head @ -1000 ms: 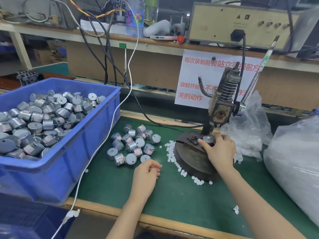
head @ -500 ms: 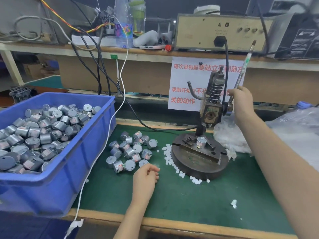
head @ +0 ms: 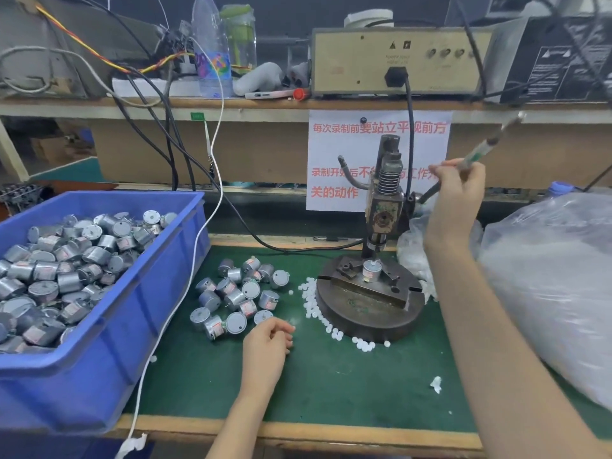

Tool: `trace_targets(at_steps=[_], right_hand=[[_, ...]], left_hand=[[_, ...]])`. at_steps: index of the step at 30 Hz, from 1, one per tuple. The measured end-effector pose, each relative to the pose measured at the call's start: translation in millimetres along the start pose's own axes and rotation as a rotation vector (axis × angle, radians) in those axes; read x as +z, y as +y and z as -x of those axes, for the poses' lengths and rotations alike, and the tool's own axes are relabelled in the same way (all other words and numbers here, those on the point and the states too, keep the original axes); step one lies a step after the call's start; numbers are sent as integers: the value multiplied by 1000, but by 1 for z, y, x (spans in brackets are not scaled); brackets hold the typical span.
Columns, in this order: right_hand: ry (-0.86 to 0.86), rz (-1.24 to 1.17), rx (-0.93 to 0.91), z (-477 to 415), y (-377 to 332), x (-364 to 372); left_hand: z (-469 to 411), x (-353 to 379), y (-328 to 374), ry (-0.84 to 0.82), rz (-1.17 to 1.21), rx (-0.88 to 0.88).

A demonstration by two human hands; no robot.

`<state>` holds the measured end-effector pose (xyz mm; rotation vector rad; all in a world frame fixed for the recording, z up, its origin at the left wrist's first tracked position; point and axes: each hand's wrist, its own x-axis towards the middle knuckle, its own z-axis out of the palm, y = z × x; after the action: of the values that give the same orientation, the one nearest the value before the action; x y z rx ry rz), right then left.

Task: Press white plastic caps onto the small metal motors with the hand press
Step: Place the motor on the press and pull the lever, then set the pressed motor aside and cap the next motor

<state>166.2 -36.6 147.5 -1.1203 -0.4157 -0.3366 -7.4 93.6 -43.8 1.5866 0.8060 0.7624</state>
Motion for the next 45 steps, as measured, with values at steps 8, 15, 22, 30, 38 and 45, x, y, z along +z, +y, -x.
trace_targets(at_steps=[8,15,22,30,38,45], right_hand=[[-105,32,-53,8,5,-21],[-126,98,-38,9,16,-26],[-228,753,322,20,77,-67],[-631,926,152,57,113,-40],[-424,934,15,78,108,-53],[-458,824,165,108,86,-101]], left_hand=[[-1,1,-3,0,-41,32],[1,1,-1,3,-38,32],[3,1,5,2,-44,29],[7,0,10,6,-61,10],[9,-2,11,0,-100,10],[9,-3,10,270,-392,265]])
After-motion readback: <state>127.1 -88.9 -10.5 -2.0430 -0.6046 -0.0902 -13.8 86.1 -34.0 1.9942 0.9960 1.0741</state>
